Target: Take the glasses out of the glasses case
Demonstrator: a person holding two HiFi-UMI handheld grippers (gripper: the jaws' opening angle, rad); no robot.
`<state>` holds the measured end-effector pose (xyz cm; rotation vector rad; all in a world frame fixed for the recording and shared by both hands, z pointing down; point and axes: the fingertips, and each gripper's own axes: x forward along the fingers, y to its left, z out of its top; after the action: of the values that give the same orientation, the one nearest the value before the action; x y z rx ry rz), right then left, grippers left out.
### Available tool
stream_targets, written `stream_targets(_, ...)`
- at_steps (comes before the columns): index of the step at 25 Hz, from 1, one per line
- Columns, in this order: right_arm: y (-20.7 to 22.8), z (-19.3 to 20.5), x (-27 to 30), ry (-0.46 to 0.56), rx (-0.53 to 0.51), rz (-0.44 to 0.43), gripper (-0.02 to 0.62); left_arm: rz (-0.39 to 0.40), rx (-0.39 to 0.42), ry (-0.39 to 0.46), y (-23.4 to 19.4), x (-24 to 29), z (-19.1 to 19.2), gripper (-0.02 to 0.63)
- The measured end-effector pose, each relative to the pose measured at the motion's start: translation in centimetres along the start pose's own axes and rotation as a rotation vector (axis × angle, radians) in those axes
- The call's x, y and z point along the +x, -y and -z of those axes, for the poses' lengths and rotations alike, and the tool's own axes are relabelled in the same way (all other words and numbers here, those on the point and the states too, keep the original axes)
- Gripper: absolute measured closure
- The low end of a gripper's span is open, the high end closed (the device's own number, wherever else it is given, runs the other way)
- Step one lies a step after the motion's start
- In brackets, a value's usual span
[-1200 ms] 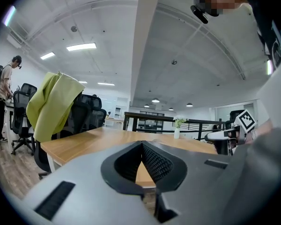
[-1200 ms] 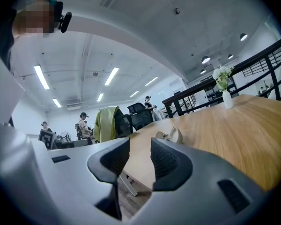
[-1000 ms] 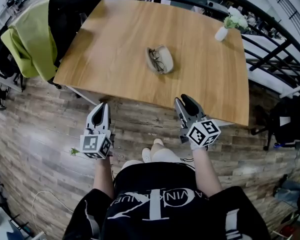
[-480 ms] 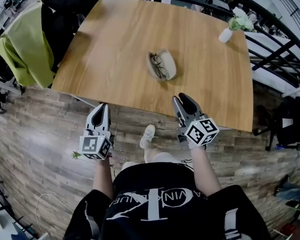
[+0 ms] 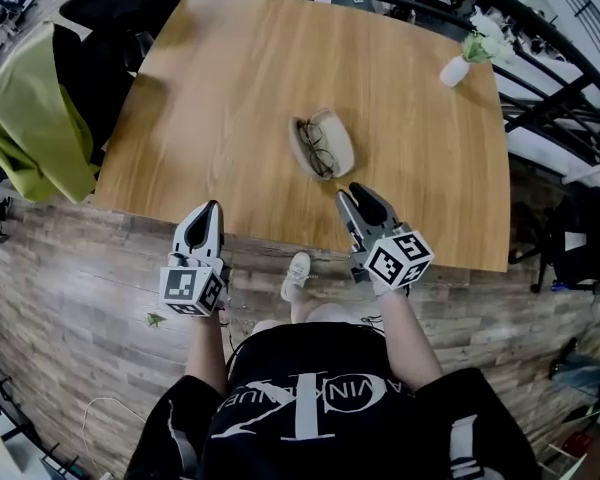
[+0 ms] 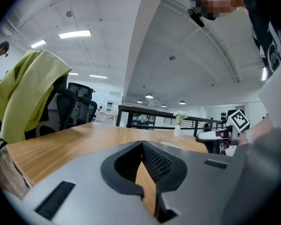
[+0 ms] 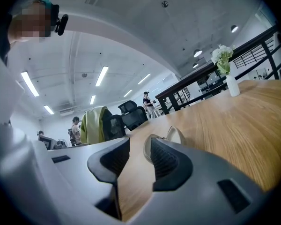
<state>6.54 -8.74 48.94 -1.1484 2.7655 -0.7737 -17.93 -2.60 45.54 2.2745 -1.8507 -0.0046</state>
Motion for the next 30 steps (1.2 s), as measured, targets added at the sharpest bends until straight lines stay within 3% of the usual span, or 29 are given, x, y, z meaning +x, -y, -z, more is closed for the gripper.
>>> stream_targets(19,2.2,-0.4,8.0,-0.073,0.056,0.049,0.469,0.071,0.007,-0.072,-2.4,8.1,-0.1,0.591)
stream_targets(30,4.0,0.9,11.8,-0.261,-0.030,0.165,0.469,0.094,0.001,-0.083,-3.7,11.3,0.0,0.591)
